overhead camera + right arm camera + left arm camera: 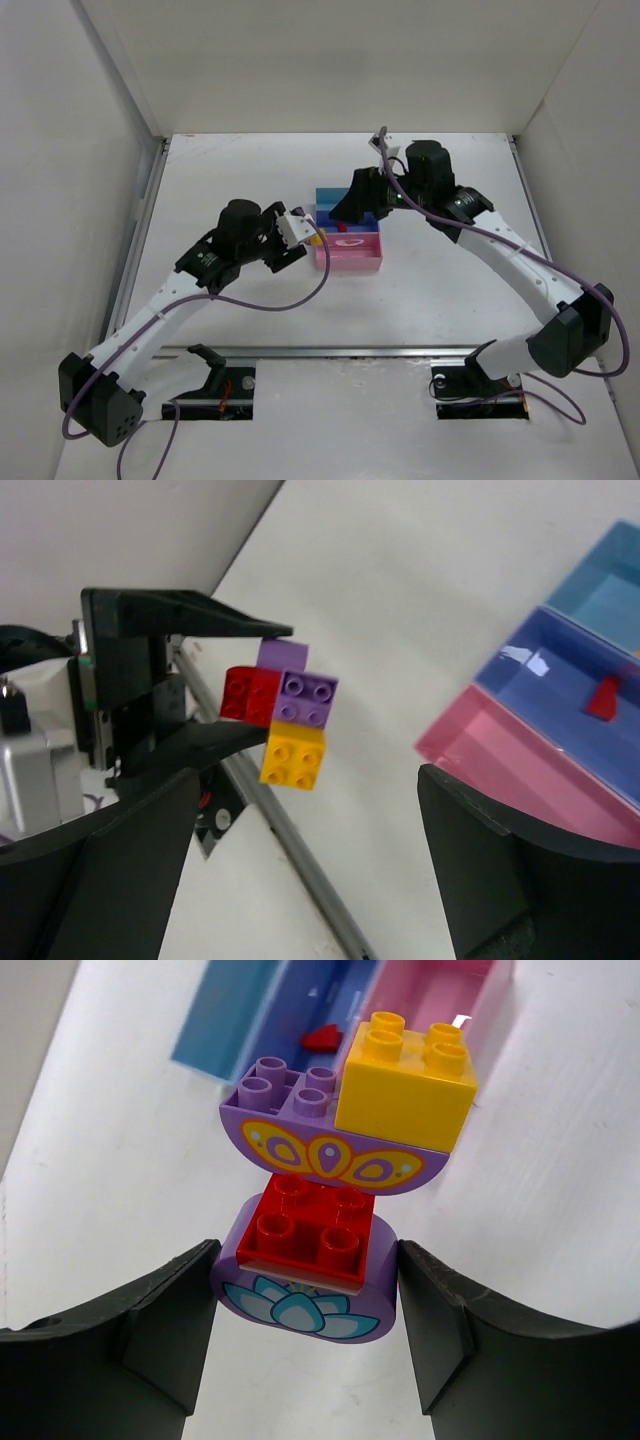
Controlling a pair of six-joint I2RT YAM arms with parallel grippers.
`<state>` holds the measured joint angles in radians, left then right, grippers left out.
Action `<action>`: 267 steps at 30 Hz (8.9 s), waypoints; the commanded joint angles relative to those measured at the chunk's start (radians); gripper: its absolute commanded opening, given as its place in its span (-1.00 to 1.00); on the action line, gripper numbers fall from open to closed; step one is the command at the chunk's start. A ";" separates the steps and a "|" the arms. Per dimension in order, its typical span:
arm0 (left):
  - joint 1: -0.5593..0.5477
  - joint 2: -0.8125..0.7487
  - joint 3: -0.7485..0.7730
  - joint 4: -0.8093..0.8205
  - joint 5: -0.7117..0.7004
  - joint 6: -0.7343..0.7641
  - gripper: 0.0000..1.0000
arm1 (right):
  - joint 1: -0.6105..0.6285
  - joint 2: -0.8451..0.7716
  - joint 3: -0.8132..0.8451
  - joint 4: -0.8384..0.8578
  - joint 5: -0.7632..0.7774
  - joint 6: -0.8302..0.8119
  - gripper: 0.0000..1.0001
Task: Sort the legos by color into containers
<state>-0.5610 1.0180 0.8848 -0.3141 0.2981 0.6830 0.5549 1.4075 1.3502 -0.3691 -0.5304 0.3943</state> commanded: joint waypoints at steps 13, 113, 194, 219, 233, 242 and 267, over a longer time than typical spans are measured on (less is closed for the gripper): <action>-0.023 0.062 0.131 0.138 -0.182 -0.049 -1.00 | 0.062 0.128 0.052 0.107 -0.040 0.097 0.72; 0.029 -0.046 0.224 0.070 0.431 -0.272 0.97 | 0.094 -0.071 0.056 0.076 -0.020 -0.275 -1.00; 0.260 0.133 0.160 -0.065 0.417 -0.152 -1.00 | 0.074 0.194 0.211 -0.090 0.687 -0.232 -1.00; 0.242 0.255 0.197 -0.006 0.354 -0.171 -1.00 | -0.024 0.452 0.388 -0.206 0.673 -0.170 -1.00; 0.233 0.255 0.186 0.003 0.354 -0.161 -1.00 | -0.033 0.433 0.359 -0.196 0.664 -0.161 -1.00; 0.233 0.237 0.158 0.012 0.354 -0.161 -1.00 | -0.043 0.433 0.349 -0.177 0.644 -0.152 -1.00; 0.233 0.255 0.141 0.061 0.323 -0.172 -1.00 | -0.061 0.622 0.497 -0.189 0.501 -0.104 -0.94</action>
<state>-0.3256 1.2926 1.0405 -0.2939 0.6167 0.5186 0.4984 1.9888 1.7882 -0.5724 0.0044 0.2539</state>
